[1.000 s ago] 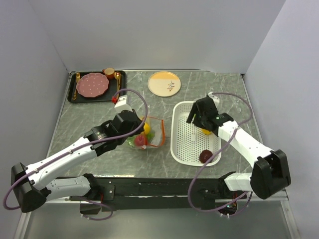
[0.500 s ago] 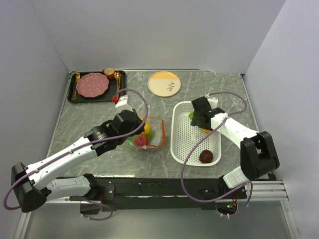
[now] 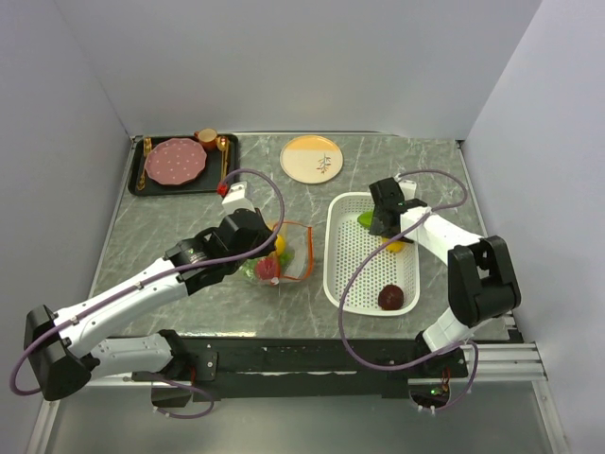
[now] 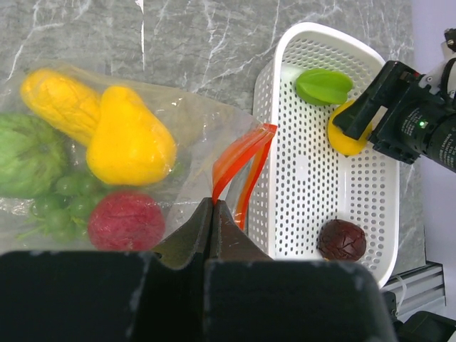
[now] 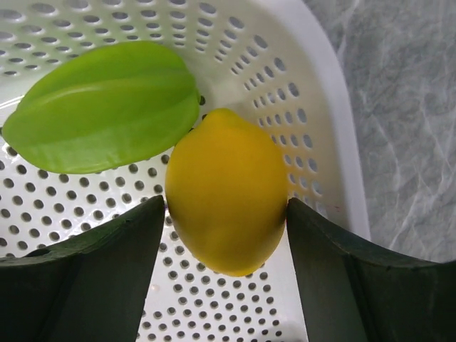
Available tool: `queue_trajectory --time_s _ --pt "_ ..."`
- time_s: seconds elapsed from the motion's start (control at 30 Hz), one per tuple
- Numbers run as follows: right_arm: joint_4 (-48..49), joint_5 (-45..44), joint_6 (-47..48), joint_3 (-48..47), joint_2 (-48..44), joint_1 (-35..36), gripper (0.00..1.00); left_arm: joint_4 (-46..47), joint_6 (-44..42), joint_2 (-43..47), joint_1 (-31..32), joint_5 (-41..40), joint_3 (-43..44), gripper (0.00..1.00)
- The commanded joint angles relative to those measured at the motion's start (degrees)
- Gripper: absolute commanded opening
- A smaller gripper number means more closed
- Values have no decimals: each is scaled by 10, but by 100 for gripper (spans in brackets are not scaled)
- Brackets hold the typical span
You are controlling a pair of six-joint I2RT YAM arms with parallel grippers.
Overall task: Place the food in the zip-top bag and seal the zipper
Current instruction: Pick up the fake fruit from the bin.
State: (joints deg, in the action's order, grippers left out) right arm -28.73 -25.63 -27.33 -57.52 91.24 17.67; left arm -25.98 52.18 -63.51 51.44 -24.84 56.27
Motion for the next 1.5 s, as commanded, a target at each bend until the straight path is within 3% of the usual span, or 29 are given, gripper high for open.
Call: queue_trajectory --time_s 0.0,0.3,0.77,0.97,1.03,1.13,1.47 --pt "25 26 13 -21 13 -4 74 13 -2 12 -2 -2 8 1" --pt "34 73 13 -4 13 -4 65 7 -1 15 -2 -6 5 1" --pt "53 113 9 17 21 -4 74 8 -2 13 -2 -7 9 1" --pt "49 114 11 11 27 -4 73 8 2 15 -1 -7 5 1" --pt "54 113 9 13 24 -4 60 8 2 16 -1 -8 4 1" --pt "50 115 0 20 4 -6 48 7 0 15 -2 -8 6 1" --pt "122 247 -56 134 -226 -2 40 12 -2 15 -2 -6 2 1"
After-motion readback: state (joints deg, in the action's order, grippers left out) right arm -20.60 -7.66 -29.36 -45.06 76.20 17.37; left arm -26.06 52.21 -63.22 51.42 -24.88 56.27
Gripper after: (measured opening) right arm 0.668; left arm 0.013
